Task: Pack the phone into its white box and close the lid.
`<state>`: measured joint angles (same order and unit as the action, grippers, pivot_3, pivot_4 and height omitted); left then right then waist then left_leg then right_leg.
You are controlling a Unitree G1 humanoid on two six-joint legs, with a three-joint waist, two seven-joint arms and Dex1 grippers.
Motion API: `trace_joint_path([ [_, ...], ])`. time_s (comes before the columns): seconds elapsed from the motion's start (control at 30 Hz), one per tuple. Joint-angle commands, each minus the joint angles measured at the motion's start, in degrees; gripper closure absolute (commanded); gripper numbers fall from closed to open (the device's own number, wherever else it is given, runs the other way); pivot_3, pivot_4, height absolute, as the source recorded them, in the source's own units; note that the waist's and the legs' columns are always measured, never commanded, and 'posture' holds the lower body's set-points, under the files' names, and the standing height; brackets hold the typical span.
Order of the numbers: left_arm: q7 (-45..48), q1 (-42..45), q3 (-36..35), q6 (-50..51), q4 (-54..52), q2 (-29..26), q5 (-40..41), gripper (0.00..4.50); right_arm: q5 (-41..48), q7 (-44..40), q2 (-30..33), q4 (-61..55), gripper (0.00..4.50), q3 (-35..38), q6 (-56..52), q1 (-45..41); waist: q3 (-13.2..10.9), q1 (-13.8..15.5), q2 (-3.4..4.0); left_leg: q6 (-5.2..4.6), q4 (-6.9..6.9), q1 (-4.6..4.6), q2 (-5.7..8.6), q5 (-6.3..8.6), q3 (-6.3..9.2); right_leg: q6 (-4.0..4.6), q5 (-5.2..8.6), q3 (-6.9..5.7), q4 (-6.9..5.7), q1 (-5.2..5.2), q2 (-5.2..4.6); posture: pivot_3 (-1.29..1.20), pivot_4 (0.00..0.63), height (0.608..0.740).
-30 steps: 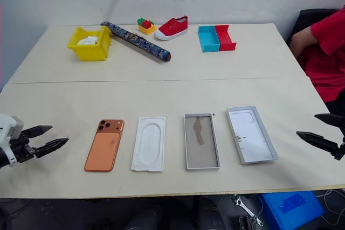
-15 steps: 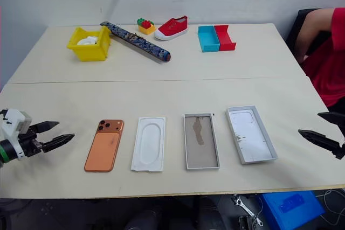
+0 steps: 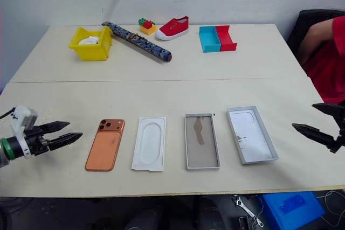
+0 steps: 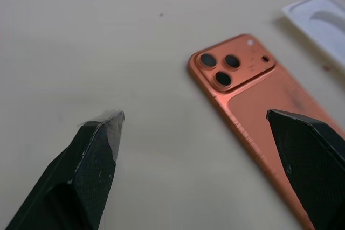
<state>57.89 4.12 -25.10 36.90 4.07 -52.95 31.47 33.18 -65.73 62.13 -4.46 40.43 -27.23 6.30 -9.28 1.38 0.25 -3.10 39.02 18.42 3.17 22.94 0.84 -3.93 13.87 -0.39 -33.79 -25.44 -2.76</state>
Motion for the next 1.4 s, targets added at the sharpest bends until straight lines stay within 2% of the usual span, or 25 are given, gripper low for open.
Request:
trace_joint_path([
  [0.03, 2.2, 2.7, 1.4, 11.3, -6.4, -2.4, 7.7, 0.05, 3.7, -0.5, -0.6, -8.9, 0.00, 1.3, -2.7, 0.7, 0.0, 0.0, 0.00, 0.01, 0.00, 0.00, 0.00, 0.00, 0.00, -0.01, 0.00, 0.00, -0.04, 0.00, 0.00, 0.00, 0.150, 0.740],
  [0.13, 3.1, 4.8, 4.9, 20.5, -10.5, -3.6, 12.5, 0.05, 6.9, 1.1, -1.6, -18.1, 0.00, 0.3, -5.6, 1.4, 0.0, 0.0, -0.03, 0.02, 0.00, 0.04, 0.00, -0.01, 0.06, -0.04, -0.02, -0.05, -0.10, 0.00, 0.01, 0.00, 0.150, 0.740],
  [0.23, 1.3, 8.4, 8.4, 27.8, -10.9, -2.0, 15.6, 0.05, 9.2, 2.7, -2.7, -26.4, 0.00, -2.7, -6.9, 1.5, 0.0, 0.0, -0.04, 0.03, 0.00, 0.04, 0.01, -0.01, 0.06, -0.06, -0.03, -0.05, -0.09, 0.01, 0.02, 0.00, 0.150, 0.740],
  [0.47, -3.0, 16.3, 17.7, 43.9, -10.0, 0.0, 18.3, 0.05, 12.6, 5.6, -3.9, -35.9, 0.00, -9.6, -7.5, 0.1, 0.0, 0.0, -0.17, 0.08, 0.04, 0.04, 0.01, -0.05, 0.09, -0.08, -0.04, -0.08, -0.10, 0.00, 0.05, 0.00, 0.150, 0.740],
  [0.5, -4.0, 17.5, 18.5, 46.0, -9.4, 0.5, 18.1, 0.44, 12.9, 6.0, -4.2, -36.5, 0.00, -10.2, -7.6, -0.1, 0.0, 0.0, -0.18, 0.09, 0.05, 0.06, 0.01, -0.05, 0.10, -0.08, -0.04, -0.08, -0.09, 0.00, 0.06, 0.00, 0.150, 0.740],
  [0.53, -4.8, 18.4, 19.0, 47.7, -9.0, 1.1, 18.0, 0.63, 12.9, 6.3, -4.4, -37.0, 0.00, -10.9, -7.6, -0.1, 0.0, 0.0, -0.22, 0.10, 0.06, 0.06, 0.02, -0.05, 0.10, -0.08, -0.04, -0.08, -0.10, 0.00, 0.06, 0.00, 0.150, 0.740],
  [0.63, -5.9, 19.8, 20.4, 53.0, -9.9, 2.1, 19.1, 1.54, 11.9, 6.8, -5.2, -38.4, 0.00, -13.6, -6.5, 0.1, 0.0, 0.0, -0.27, 0.12, 0.08, 0.07, 0.02, -0.06, 0.13, -0.08, -0.05, -0.11, -0.10, 0.00, 0.06, 0.00, 0.150, 0.740],
  [0.67, -6.1, 19.9, 20.6, 54.2, -10.4, 2.4, 19.5, 1.54, 11.5, 6.9, -5.4, -38.7, 0.00, -14.4, -6.1, 0.1, 0.0, 0.0, -0.29, 0.14, 0.08, 0.07, 0.02, -0.07, 0.14, -0.08, -0.05, -0.12, -0.10, 0.00, 0.07, 0.00, 0.150, 0.740],
  [0.87, -8.4, 19.7, 23.4, 55.6, -9.7, 4.2, 20.6, 1.54, 10.1, 8.0, -6.4, -39.9, 0.00, -19.5, -4.5, -1.2, 0.0, 0.0, -0.35, 0.22, 0.11, 0.06, 0.03, -0.11, 0.16, -0.08, -0.04, -0.13, -0.08, 0.00, 0.08, 0.00, 0.150, 0.740],
  [1.1, -12.0, 20.6, 25.7, 55.6, -9.6, 6.6, 20.0, 1.54, 9.4, 8.4, -6.5, -39.8, 0.00, -20.8, -3.8, -1.7, 0.0, 0.1, -0.47, 0.40, 0.14, 0.01, 0.03, -0.21, 0.20, -0.07, -0.04, -0.15, -0.08, 0.00, 0.07, 0.00, 0.150, 0.740],
  [1.2, -13.5, 20.3, 25.8, 55.6, -9.7, 8.1, 20.5, 2.12, 9.0, 8.6, -6.5, -39.6, 0.00, -21.5, -3.4, -1.8, 0.0, 0.2, -0.47, 0.41, 0.14, -0.02, 0.03, -0.23, 0.20, -0.07, -0.04, -0.13, -0.11, 0.01, 0.07, 0.00, 0.150, 0.740],
  [1.3, -15.4, 19.6, 25.9, 55.2, -10.9, 9.6, 19.3, 3.03, 8.9, 8.9, -6.4, -39.5, 0.00, -22.0, -3.2, -1.9, 0.0, 0.1, -0.48, 0.42, 0.14, 0.00, 0.03, -0.23, 0.21, -0.07, -0.04, -0.14, -0.10, 0.01, 0.07, 0.00, 0.150, 0.740],
  [1.4, -18.2, 19.0, 24.3, 55.4, -11.0, 12.4, 17.7, 3.03, 8.6, 9.0, -6.4, -39.3, 0.00, -22.1, -3.0, -2.0, 0.0, 0.2, -0.49, 0.41, 0.14, 0.00, 0.04, -0.23, 0.20, -0.07, -0.04, -0.14, -0.09, 0.01, 0.07, 0.00, 0.150, 0.740],
])
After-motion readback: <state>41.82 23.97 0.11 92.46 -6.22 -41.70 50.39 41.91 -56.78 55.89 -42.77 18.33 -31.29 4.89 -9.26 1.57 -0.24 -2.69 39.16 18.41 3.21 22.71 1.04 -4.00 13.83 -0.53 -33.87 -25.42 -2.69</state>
